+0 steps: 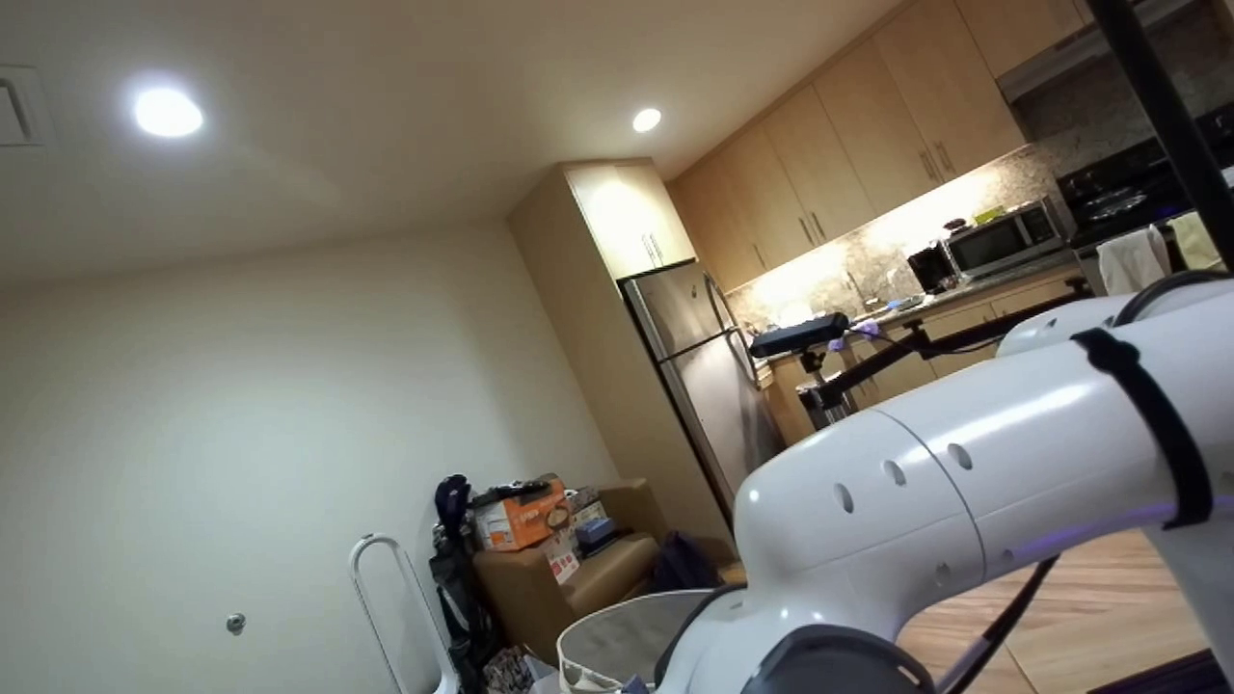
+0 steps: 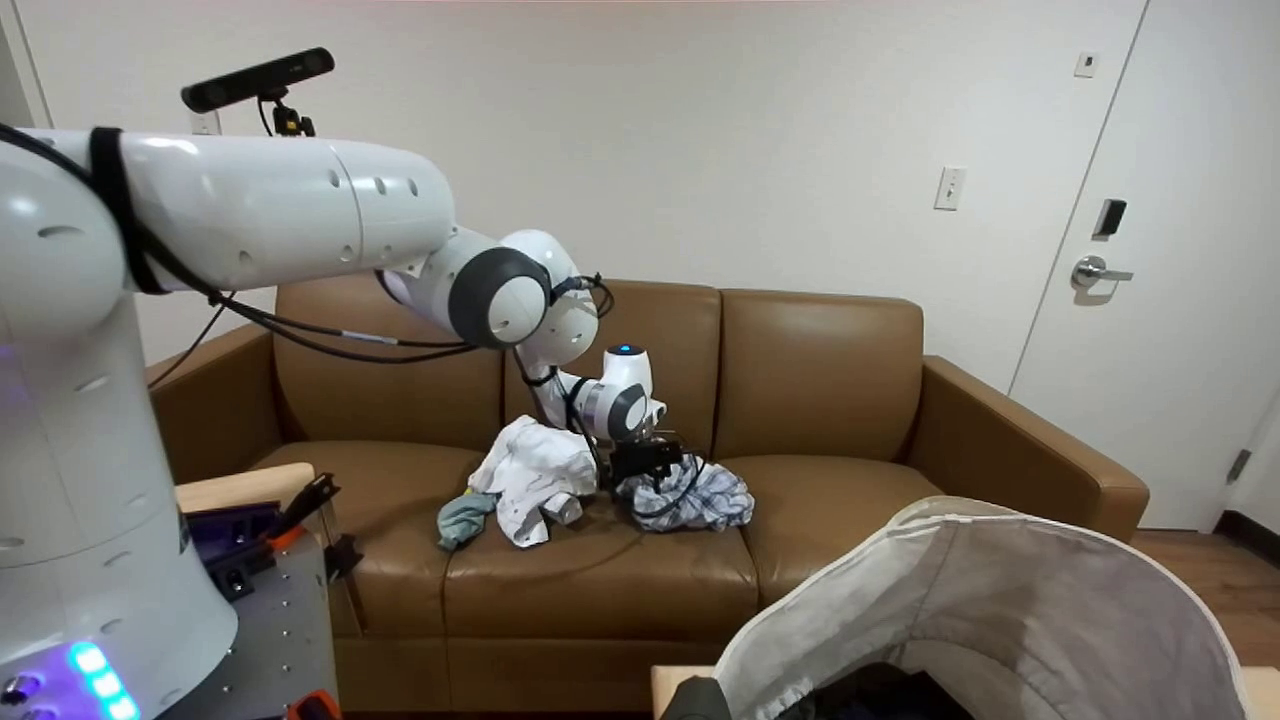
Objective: Move all the clothes from the couch and put them in the carrier bag
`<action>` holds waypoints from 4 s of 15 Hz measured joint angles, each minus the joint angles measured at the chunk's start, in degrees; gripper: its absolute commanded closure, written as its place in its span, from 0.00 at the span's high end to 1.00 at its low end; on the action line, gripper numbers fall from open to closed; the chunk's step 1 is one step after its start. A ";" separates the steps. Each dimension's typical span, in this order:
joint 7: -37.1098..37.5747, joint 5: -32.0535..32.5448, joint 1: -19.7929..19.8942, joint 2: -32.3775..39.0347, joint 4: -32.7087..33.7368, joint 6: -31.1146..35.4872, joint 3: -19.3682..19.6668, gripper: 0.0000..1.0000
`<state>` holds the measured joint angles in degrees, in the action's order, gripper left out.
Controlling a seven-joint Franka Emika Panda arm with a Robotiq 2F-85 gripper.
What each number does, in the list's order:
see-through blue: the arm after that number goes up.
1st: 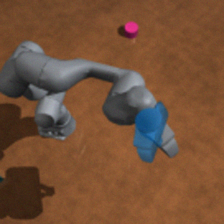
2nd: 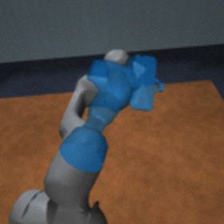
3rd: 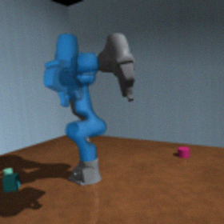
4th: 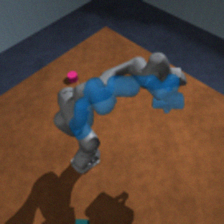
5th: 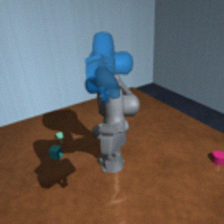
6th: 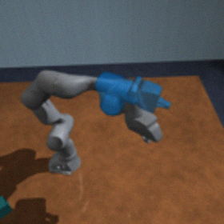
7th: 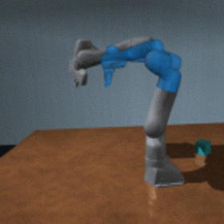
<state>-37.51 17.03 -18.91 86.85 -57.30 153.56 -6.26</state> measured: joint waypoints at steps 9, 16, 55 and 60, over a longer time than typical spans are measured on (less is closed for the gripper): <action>3.29 5.26 -5.00 -0.08 -1.78 -0.62 9.48 0.35; 13.88 11.32 -8.80 -0.11 -2.11 -1.56 16.02 0.03; 56.27 24.83 -28.12 -29.12 -12.97 -8.97 56.75 0.03; 56.12 24.26 -25.61 -33.82 -11.33 -12.77 53.45 0.03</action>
<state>18.60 41.29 -44.52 53.04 -68.63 140.79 47.19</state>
